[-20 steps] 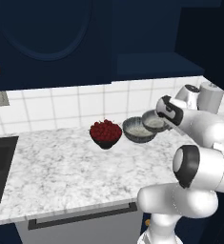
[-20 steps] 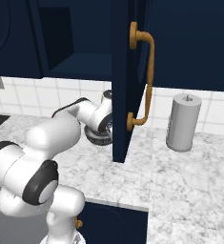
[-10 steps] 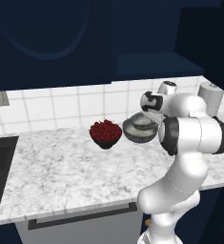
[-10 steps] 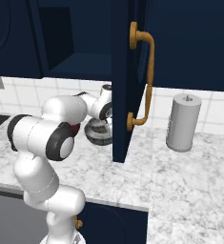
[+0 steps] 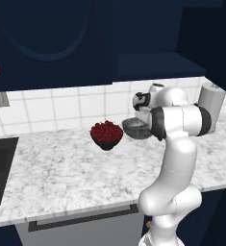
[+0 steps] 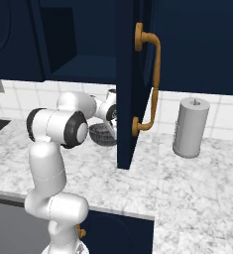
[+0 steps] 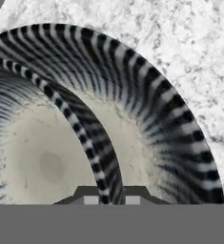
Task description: Pick up the bowls on the counter and stack them on top of one another in the open cabinet. Place the smaller bowl on top of the larger bowl.
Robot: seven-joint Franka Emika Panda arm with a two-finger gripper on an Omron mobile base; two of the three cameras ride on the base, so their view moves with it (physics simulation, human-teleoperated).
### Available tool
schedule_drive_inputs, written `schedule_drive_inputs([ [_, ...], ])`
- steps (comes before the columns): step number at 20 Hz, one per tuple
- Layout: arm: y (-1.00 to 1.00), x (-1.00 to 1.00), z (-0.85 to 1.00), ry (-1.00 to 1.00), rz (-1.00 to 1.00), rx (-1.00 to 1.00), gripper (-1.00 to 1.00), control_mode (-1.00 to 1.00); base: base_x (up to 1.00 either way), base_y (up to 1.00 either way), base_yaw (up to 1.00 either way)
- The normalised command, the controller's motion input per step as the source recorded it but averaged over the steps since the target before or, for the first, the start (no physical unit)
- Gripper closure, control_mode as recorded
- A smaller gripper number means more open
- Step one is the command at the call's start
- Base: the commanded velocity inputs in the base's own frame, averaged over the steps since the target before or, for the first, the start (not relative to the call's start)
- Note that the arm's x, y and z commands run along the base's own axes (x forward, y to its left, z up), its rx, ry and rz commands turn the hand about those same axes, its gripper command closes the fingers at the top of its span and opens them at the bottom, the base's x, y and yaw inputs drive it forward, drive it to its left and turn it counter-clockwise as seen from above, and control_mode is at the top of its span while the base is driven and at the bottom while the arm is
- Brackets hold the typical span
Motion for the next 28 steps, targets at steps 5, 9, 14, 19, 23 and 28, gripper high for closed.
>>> schedule_drive_inputs([
  [5, -0.08, -0.08, 0.14, 0.00, 0.00, 0.01, -1.00, -1.00, 0.00, 0.00, 0.00],
  [9, -0.28, -0.59, 0.31, 0.00, 0.00, 0.02, -1.00, -1.00, 0.00, 0.00, 0.00],
  [14, -0.20, -0.42, -0.08, 0.01, 0.03, -0.01, -1.00, -1.00, 0.00, 0.00, 0.00],
  [19, 0.01, -0.01, -0.53, 0.00, 0.07, -0.03, -1.00, -1.00, 0.00, 0.00, 0.00],
  [23, 0.12, 0.00, -0.60, -0.06, 0.03, 0.00, -1.00, -1.00, 0.00, 0.00, 0.00],
  [28, 0.11, 0.05, -0.55, -0.12, 0.02, 0.00, 1.00, -1.00, 0.00, 0.00, 0.00],
])
